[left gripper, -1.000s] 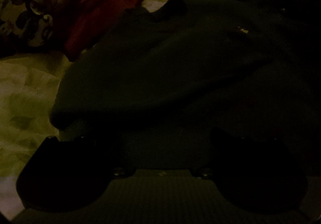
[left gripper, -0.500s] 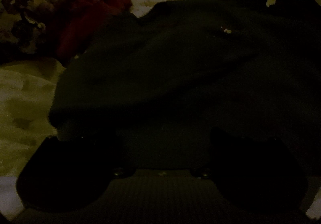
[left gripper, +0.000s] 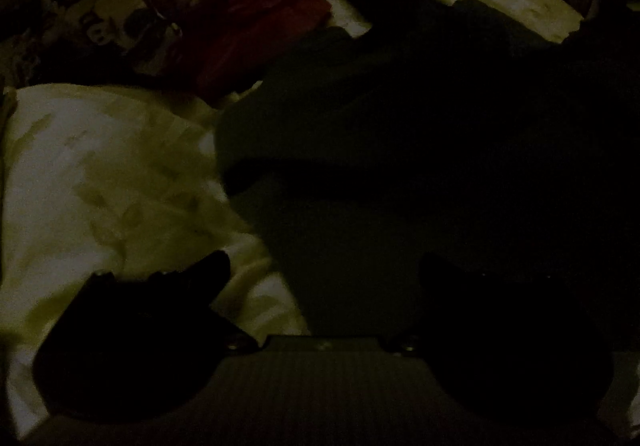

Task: Fold small clothes
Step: 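Release the dark garment with the right gripper and lower it onto the fold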

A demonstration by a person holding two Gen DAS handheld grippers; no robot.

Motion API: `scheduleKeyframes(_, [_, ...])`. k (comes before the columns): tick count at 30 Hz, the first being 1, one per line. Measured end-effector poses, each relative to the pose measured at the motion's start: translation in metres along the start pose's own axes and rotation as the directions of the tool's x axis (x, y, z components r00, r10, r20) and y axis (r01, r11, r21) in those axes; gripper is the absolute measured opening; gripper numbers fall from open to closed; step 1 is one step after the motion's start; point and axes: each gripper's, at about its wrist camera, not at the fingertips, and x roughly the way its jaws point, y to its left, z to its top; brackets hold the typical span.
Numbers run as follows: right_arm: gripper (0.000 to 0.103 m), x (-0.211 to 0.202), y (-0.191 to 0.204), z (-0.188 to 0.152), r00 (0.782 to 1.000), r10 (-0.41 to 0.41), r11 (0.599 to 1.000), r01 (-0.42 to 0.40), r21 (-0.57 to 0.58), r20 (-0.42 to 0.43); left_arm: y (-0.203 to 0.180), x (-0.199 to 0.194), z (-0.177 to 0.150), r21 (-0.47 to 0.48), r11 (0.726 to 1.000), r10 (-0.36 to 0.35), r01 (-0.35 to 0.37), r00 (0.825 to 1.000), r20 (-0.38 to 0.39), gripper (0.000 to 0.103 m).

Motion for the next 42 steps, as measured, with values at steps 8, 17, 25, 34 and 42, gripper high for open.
scheduleKeyframes(8, [0.046,0.088,-0.033,-0.066,0.982,-0.177,0.971,0.165,-0.171,-0.058,0.008,-0.004,0.011,-0.083,0.996,-0.026,0.029,0.999,0.035,0.103])
scheduleKeyframes(17, [0.081,0.015,-0.056,-0.036,0.966,-0.201,0.955,0.230,-0.188,0.161,0.052,-0.009,0.045,-0.259,0.965,0.001,0.029,0.994,0.112,0.103])
scheduleKeyframes(25, [0.066,-0.059,-0.103,-0.026,0.748,-0.590,0.692,0.663,-0.287,0.304,0.039,0.044,0.127,-0.244,0.967,0.108,-0.075,0.986,0.126,0.102])
scheduleKeyframes(34, [0.062,-0.039,-0.165,-0.048,0.652,-0.724,0.528,0.733,-0.428,0.225,0.039,0.144,0.097,-0.189,0.960,0.185,-0.207,0.974,-0.128,0.103])
scheduleKeyframes(42, [0.062,-0.026,-0.190,-0.053,0.608,-0.752,0.501,0.779,-0.378,0.255,0.032,0.163,0.091,-0.114,0.970,0.198,-0.213,0.971,-0.132,0.103])
